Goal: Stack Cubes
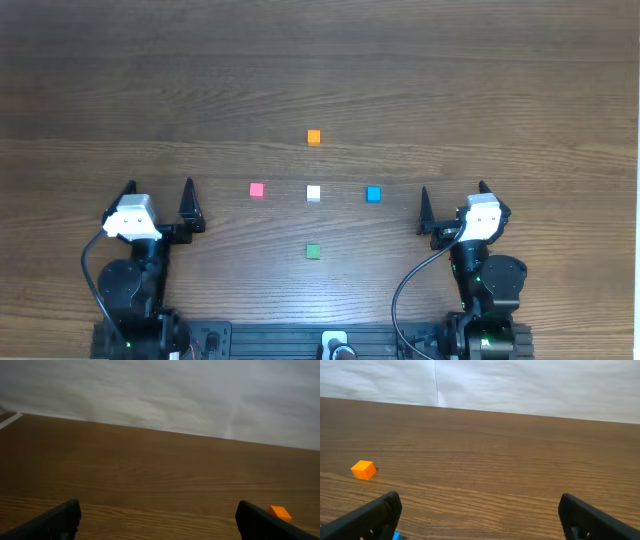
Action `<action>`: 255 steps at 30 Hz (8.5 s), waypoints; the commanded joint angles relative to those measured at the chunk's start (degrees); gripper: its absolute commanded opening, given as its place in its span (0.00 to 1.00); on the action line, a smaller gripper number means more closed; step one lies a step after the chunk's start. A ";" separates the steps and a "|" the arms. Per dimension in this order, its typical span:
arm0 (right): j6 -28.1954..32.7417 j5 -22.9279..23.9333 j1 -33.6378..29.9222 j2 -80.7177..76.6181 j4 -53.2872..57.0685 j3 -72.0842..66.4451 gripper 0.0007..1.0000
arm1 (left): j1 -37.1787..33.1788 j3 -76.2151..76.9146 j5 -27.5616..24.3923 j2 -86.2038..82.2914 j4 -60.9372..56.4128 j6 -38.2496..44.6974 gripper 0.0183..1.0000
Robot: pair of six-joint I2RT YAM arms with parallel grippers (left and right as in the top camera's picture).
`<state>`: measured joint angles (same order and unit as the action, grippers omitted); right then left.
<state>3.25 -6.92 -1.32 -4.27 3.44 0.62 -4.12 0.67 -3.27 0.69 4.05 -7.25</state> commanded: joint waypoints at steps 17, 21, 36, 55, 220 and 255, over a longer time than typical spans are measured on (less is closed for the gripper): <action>0.26 0.55 0.46 0.61 0.24 -0.33 0.99 | -0.28 -0.33 -0.79 -0.31 0.04 0.42 1.00; 0.26 0.55 0.46 0.61 0.24 -0.33 0.99 | -0.28 -0.33 -0.79 -0.31 0.04 0.42 1.00; 0.26 0.55 0.46 0.61 0.24 -0.33 0.99 | -0.28 -0.35 -0.79 -0.31 0.04 0.42 1.00; 0.26 0.55 0.46 0.61 0.24 -0.33 0.99 | -0.22 -0.33 -2.82 -0.15 -0.31 -2.19 1.00; 0.26 0.55 0.46 0.61 0.24 -0.33 0.99 | 47.74 77.44 8.09 109.66 44.85 -40.98 0.10; 0.26 0.55 0.46 0.61 0.24 -0.33 0.99 | 47.74 77.44 9.84 111.62 44.85 -41.03 0.11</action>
<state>3.25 -6.72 -1.28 -4.05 3.46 0.62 43.48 77.19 5.45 111.61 49.25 -47.64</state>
